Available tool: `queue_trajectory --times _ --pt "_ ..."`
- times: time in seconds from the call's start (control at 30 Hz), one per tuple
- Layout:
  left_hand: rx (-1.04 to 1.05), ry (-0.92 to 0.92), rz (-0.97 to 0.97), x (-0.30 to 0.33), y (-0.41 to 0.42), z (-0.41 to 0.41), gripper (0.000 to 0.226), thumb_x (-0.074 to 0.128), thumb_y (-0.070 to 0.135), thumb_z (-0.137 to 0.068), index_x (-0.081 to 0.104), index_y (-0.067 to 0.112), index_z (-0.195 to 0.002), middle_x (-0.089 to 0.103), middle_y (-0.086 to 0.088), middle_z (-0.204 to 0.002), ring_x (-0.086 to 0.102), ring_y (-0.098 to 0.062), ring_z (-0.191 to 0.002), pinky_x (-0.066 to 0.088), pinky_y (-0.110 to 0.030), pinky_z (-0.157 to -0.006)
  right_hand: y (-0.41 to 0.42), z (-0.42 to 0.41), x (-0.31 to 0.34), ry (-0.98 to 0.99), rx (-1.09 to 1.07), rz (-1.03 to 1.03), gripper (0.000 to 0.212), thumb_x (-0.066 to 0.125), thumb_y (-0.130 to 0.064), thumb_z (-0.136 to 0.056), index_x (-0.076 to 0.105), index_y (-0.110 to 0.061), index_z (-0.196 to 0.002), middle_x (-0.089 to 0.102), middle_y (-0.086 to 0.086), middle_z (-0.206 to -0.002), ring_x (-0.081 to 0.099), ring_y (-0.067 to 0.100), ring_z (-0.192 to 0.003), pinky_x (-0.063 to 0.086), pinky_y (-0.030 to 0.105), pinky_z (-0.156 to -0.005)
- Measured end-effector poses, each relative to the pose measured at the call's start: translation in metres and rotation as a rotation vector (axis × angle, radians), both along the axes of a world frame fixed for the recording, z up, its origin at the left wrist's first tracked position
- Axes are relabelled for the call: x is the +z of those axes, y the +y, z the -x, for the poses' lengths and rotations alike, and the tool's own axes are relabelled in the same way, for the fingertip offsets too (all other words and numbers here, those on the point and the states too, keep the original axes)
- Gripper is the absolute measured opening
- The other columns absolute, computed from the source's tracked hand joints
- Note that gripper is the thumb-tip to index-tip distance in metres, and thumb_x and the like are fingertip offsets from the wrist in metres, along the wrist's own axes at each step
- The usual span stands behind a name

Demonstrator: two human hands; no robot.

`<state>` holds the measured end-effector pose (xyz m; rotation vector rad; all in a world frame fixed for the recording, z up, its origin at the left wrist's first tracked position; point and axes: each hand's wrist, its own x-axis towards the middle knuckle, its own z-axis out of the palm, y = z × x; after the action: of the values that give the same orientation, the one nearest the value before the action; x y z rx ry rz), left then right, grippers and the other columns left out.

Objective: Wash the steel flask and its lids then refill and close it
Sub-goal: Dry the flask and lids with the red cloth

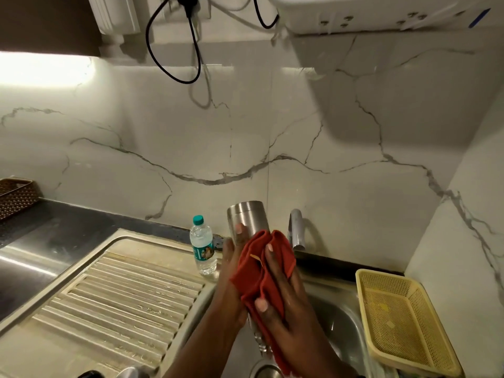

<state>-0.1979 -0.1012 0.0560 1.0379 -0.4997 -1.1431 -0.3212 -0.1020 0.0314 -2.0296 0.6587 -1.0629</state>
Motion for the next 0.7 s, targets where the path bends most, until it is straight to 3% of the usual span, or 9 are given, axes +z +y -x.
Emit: queue_trajectory --times 0.07,0.13,0.2,0.27,0.4,0.5,0.57,0.63,0.7 --pt "-0.050 -0.133 0.049 -0.007 0.008 0.005 0.017 0.045 0.019 -0.101 0.062 0.016 -0.102 0.074 -0.007 -0.101 0.073 -0.011 -0.078 0.057 -0.019 -0.064 -0.006 -0.005 0.012 0.003 -0.005 -0.017 0.067 0.039 -0.061 -0.091 0.004 -0.058 -0.148 -0.012 -0.046 -0.148 0.028 -0.008 -0.140 0.044 0.020 -0.104" --pt "-0.140 -0.293 0.039 -0.010 0.015 0.008 0.017 0.044 0.017 -0.103 0.060 0.021 -0.104 0.069 0.002 -0.099 0.071 -0.002 -0.076 0.055 -0.015 -0.063 -0.013 -0.011 0.025 0.028 -0.059 -0.010 0.065 0.031 -0.071 -0.088 0.003 -0.062 -0.146 -0.008 -0.047 -0.147 0.028 -0.005 -0.140 0.043 0.022 -0.105" --pt "-0.135 -0.389 0.038 -0.006 0.015 0.008 0.021 0.039 0.031 -0.106 0.058 0.027 -0.113 0.071 0.005 -0.104 0.070 0.001 -0.083 0.056 -0.017 -0.070 -0.022 -0.016 0.039 -0.004 -0.086 -0.023 0.061 0.030 -0.071 -0.089 0.004 -0.064 -0.144 0.004 -0.038 -0.151 0.031 -0.005 -0.137 0.042 0.024 -0.105" --pt "-0.128 -0.413 0.065 0.000 0.013 0.012 0.036 0.043 0.053 -0.095 0.057 0.033 -0.120 0.076 0.001 -0.104 0.074 -0.011 -0.089 0.059 -0.028 -0.077 -0.033 -0.020 0.053 -0.098 -0.084 -0.117 0.060 0.034 -0.066 -0.089 0.011 -0.062 -0.145 0.020 -0.022 -0.156 0.040 0.000 -0.133 0.045 0.029 -0.103" --pt "-0.055 -0.444 0.091 -0.002 0.012 0.014 0.054 0.058 0.072 -0.080 0.054 0.039 -0.123 0.076 0.001 -0.100 0.075 -0.017 -0.089 0.062 -0.036 -0.077 -0.047 -0.020 0.051 -0.383 -0.043 -0.510 0.082 0.051 -0.074 -0.081 0.031 -0.033 -0.150 0.055 0.010 -0.139 0.067 0.017 -0.110 0.057 0.040 -0.092" --pt "-0.003 -0.387 0.131 -0.005 0.013 0.014 0.064 0.064 0.070 -0.069 0.055 0.039 -0.125 0.075 0.001 -0.106 0.074 -0.018 -0.094 0.061 -0.038 -0.082 -0.039 -0.015 0.046 -0.300 -0.021 -0.568 0.053 0.045 -0.071 -0.083 0.052 -0.043 -0.127 0.063 -0.006 -0.131 0.062 0.008 -0.114 0.048 0.038 -0.104" --pt "0.011 -0.289 0.126 -0.009 0.013 0.018 0.075 0.064 0.071 -0.068 0.053 0.033 -0.132 0.074 -0.006 -0.111 0.074 -0.026 -0.097 0.059 -0.049 -0.088 -0.035 -0.014 0.045 -0.268 0.010 -0.593 0.026 0.037 -0.053 -0.094 0.058 -0.052 -0.108 0.071 -0.020 -0.109 0.066 0.001 -0.101 0.052 0.027 -0.092" --pt "0.053 -0.251 0.110 -0.011 0.013 0.020 0.081 0.063 0.075 -0.067 0.052 0.030 -0.134 0.073 -0.008 -0.113 0.073 -0.027 -0.099 0.057 -0.053 -0.090 -0.030 -0.014 0.042 -0.232 0.047 -0.608 0.026 0.037 -0.053 -0.090 0.056 -0.063 -0.105 0.072 -0.018 -0.101 0.070 0.006 -0.098 0.055 0.026 -0.085" --pt "0.079 -0.301 0.117 -0.013 0.009 0.015 0.074 0.059 0.078 -0.074 0.054 0.031 -0.130 0.074 -0.006 -0.110 0.074 -0.026 -0.096 0.058 -0.052 -0.088 -0.023 -0.014 0.033 -0.194 0.071 -0.596 0.039 0.038 -0.059 -0.088 0.045 -0.061 -0.126 0.068 -0.016 -0.114 0.068 0.004 -0.104 0.055 0.024 -0.085"
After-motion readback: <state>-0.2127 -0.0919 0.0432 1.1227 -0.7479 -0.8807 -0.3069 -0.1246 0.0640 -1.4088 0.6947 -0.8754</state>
